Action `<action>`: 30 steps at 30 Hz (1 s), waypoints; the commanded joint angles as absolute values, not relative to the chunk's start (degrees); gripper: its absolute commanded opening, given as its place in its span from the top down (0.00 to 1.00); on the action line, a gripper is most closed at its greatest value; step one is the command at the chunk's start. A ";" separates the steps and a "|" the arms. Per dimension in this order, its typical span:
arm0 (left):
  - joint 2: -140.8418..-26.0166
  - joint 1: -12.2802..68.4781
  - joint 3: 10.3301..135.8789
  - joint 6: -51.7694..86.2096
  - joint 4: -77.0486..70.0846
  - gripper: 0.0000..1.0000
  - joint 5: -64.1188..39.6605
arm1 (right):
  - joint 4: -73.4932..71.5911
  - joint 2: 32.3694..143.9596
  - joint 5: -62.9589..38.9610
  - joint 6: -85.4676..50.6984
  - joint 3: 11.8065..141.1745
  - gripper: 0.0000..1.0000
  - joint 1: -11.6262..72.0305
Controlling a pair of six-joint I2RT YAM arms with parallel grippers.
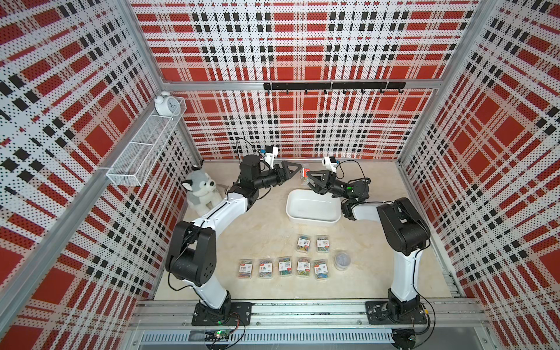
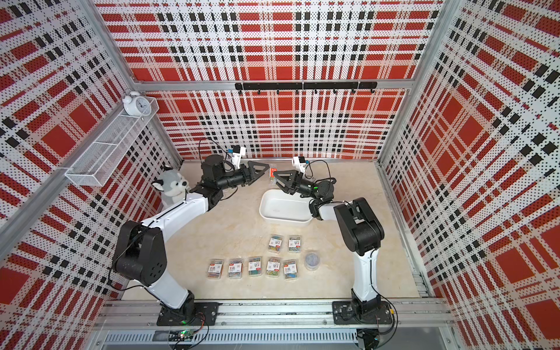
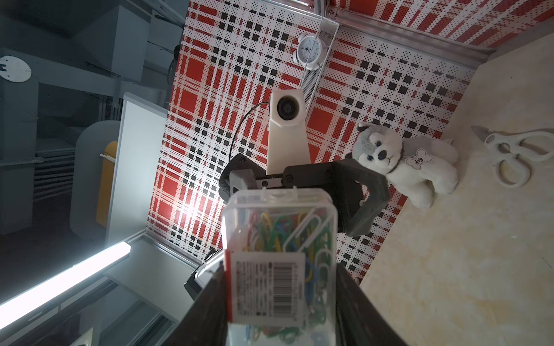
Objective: Take the paper clips out of the storage box
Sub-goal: Place the boxed paper clips at the center of the board.
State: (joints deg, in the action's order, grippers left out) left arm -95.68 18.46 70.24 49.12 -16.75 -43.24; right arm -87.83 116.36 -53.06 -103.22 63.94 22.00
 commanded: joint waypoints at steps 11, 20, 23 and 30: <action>-95.27 21.35 71.98 49.83 -19.25 0.21 -47.97 | -90.53 117.70 -54.10 -104.01 66.09 0.64 23.12; -95.76 21.27 72.91 49.70 -19.00 0.30 -47.38 | -90.88 117.86 -54.23 -104.24 66.01 0.64 23.38; -95.22 20.77 72.63 49.57 -18.90 0.33 -46.74 | -91.32 117.86 -54.22 -104.52 65.84 0.64 23.40; -94.83 20.30 71.60 49.75 -18.82 0.43 -45.68 | -92.16 117.85 -54.33 -104.81 65.83 0.62 23.49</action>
State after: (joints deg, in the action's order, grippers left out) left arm -95.74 20.64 71.16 51.03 -18.33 -46.13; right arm -89.76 117.32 -53.78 -103.98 65.08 23.11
